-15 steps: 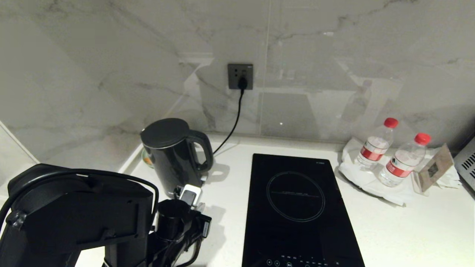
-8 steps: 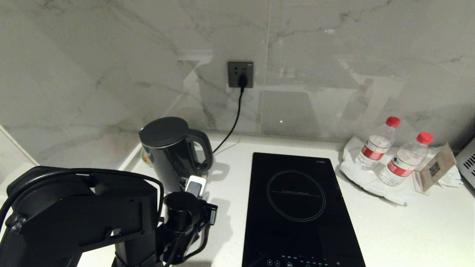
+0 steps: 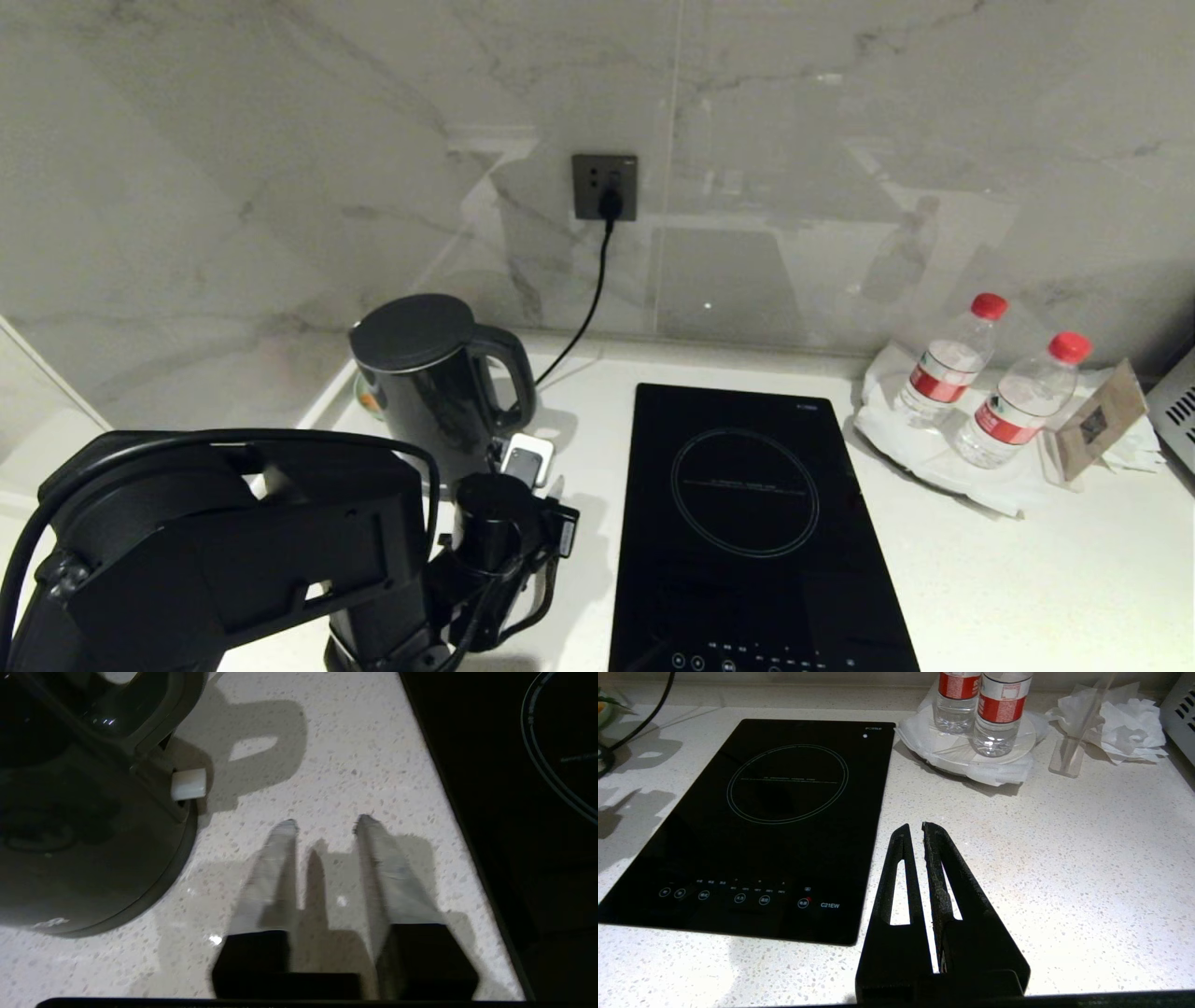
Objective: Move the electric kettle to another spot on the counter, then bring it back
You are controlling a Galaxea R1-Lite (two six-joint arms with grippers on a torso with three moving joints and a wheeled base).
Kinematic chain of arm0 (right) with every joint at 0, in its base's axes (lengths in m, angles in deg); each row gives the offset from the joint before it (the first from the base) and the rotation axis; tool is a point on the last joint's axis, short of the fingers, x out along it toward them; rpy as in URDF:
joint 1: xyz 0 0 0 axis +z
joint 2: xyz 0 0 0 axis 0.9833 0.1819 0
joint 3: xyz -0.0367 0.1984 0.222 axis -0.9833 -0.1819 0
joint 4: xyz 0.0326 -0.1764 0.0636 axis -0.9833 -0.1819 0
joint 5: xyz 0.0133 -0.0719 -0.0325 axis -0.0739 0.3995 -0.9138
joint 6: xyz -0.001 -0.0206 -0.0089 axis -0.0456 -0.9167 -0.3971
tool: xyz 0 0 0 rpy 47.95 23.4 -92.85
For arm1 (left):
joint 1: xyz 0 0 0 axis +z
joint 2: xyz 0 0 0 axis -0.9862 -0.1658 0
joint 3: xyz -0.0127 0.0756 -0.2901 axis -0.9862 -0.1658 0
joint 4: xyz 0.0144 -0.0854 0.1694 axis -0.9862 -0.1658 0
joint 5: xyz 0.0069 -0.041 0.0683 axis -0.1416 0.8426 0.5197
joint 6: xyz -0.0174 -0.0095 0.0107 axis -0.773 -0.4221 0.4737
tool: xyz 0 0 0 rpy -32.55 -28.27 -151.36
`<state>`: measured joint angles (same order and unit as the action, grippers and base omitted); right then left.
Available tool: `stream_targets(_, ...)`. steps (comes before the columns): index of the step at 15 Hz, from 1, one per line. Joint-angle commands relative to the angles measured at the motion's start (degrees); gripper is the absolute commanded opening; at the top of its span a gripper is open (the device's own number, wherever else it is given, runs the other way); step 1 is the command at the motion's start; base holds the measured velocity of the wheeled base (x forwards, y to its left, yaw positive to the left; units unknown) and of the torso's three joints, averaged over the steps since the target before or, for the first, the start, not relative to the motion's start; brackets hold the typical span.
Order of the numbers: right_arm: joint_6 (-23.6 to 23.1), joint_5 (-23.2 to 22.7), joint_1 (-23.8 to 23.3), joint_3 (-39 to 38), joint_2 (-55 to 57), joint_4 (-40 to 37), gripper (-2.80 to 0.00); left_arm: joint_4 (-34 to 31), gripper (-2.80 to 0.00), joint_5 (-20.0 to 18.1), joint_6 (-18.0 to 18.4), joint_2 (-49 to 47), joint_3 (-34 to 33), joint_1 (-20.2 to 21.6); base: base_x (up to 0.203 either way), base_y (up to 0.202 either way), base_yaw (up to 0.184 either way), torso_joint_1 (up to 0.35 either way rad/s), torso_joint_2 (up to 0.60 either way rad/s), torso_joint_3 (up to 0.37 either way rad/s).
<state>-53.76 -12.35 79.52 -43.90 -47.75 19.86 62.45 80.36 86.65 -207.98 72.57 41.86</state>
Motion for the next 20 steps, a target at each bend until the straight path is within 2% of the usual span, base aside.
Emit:
stream_targets(1, 0.0, 0.0, 0.0, 0.0, 0.0, 0.0, -2.8, -0.8, 0.0, 0.2, 0.0, -1.1, 3.9, -0.5, 0.0, 0.0, 0.0, 0.0, 0.0, 0.0)
stream_targets(3, 0.0, 0.0, 0.0, 0.0, 0.0, 0.0, -2.8, -4.5, 0.0, 0.2, 0.0, -1.8, 7.1, -0.5, 0.0, 0.0, 0.0, 0.0, 0.0, 0.0)
stream_targets(11, 0.0, 0.0, 0.0, 0.0, 0.0, 0.0, -2.8, -7.3, 0.0, 0.3, 0.0, -6.5, 12.8, 0.9, 0.0, 0.0, 0.0, 0.0, 0.0, 0.0)
stream_targets(20, 0.0, 0.0, 0.0, 0.0, 0.0, 0.0, -2.8, -7.4, 0.0, 0.4, -0.3, -4.9, 13.2, 3.3, 0.0, 0.0, 0.0, 0.0, 0.0, 0.0)
